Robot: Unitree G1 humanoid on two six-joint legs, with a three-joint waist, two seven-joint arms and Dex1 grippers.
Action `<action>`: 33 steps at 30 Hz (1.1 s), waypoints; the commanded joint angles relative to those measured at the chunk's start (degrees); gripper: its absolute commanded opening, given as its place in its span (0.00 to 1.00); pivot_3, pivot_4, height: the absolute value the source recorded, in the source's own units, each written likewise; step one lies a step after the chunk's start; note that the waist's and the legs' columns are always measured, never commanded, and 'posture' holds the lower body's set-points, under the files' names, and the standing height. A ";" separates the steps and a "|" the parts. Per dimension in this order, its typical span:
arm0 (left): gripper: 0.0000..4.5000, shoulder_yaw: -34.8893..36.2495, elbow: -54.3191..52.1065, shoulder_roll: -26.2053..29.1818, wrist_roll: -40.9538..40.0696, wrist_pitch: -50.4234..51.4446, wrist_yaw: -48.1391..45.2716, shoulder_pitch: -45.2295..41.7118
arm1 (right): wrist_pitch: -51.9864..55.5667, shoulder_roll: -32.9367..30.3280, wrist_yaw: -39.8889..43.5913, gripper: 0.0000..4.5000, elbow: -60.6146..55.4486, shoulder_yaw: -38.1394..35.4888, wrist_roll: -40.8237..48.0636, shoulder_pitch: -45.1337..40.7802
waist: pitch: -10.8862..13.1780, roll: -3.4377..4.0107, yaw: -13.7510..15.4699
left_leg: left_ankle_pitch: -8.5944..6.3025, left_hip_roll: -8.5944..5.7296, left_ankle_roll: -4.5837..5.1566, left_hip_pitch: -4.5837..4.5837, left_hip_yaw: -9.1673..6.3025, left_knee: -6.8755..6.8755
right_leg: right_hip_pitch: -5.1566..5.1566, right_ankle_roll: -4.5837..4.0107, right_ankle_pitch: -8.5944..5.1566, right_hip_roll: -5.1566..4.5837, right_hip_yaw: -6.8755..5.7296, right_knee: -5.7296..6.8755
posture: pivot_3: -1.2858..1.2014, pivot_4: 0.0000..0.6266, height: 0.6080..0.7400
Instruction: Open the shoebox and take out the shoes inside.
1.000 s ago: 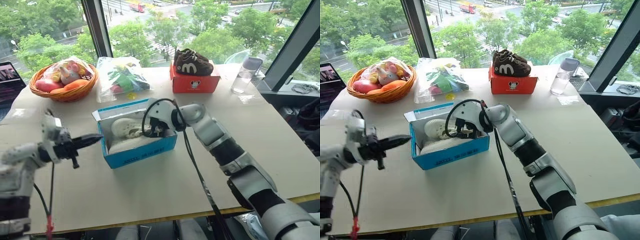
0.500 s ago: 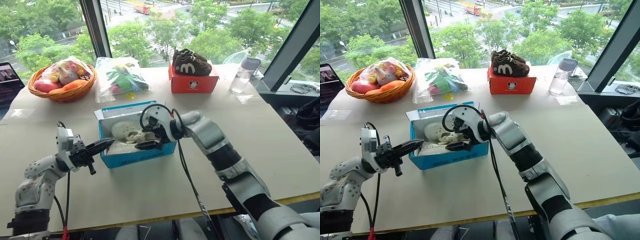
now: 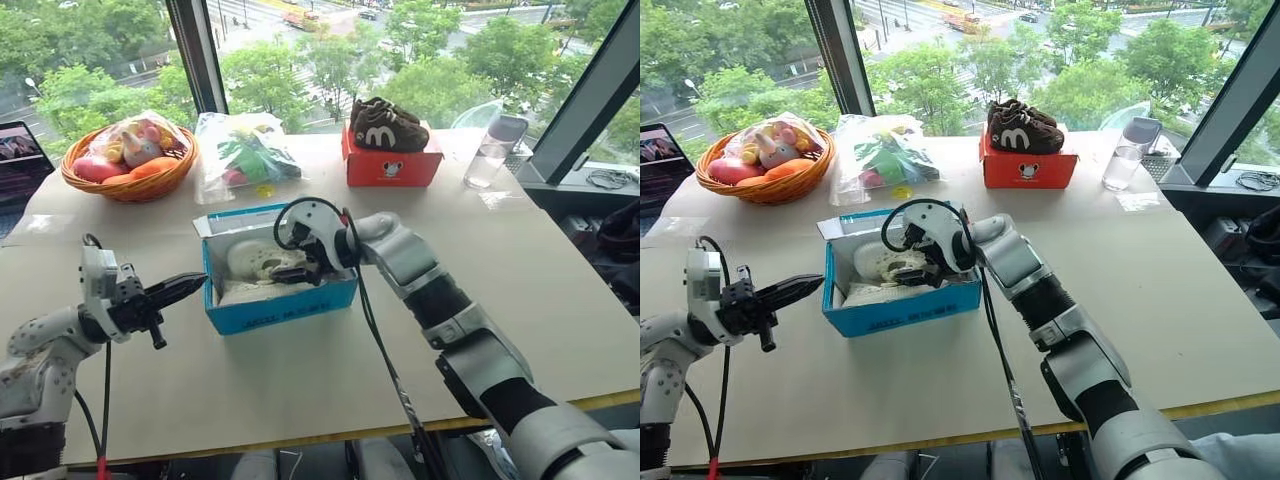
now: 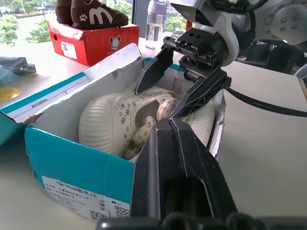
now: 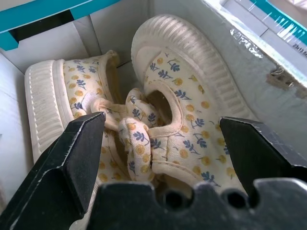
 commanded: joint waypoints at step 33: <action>0.00 1.47 7.24 -3.77 1.44 -7.01 -3.00 2.01 | 0.58 0.65 -0.57 0.01 1.18 -3.47 -0.36 -1.51 | 0.01 0.01 0.27 | 0.00 0.00 -0.01 -0.02 0.00 -0.08 | -0.05 -0.07 -0.04 -0.02 -0.02 -0.01 | 0.52 0.24 1.00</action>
